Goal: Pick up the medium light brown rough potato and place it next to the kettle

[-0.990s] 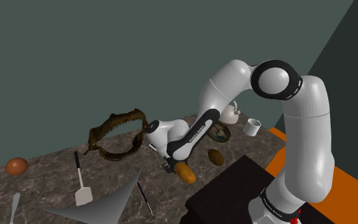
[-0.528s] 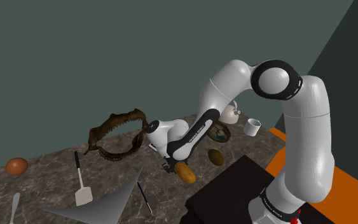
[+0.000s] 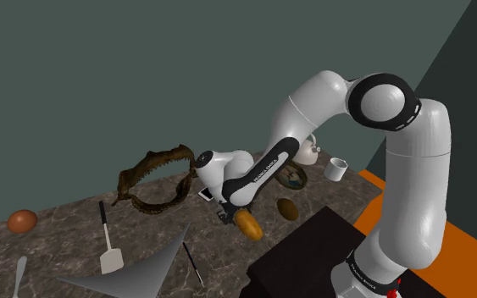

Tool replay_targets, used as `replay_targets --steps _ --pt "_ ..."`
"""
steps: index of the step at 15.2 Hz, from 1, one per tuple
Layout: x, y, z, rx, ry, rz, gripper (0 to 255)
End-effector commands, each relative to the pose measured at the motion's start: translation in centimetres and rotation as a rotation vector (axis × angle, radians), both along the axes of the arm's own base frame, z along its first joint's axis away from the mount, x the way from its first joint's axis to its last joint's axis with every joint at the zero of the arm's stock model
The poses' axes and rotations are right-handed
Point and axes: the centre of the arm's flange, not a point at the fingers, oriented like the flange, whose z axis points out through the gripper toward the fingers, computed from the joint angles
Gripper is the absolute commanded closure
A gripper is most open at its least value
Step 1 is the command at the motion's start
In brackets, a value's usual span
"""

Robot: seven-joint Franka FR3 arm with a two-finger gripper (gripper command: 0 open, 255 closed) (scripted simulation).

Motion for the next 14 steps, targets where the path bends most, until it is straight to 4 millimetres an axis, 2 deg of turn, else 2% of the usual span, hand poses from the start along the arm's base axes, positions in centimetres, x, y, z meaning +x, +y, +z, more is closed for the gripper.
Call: replay_targets --steps 1,14 --pt "-0.2 0.0 1.1 0.0 0.0 0.0 255" --pt "-0.2 0.0 8.0 0.0 0.0 0.0 255"
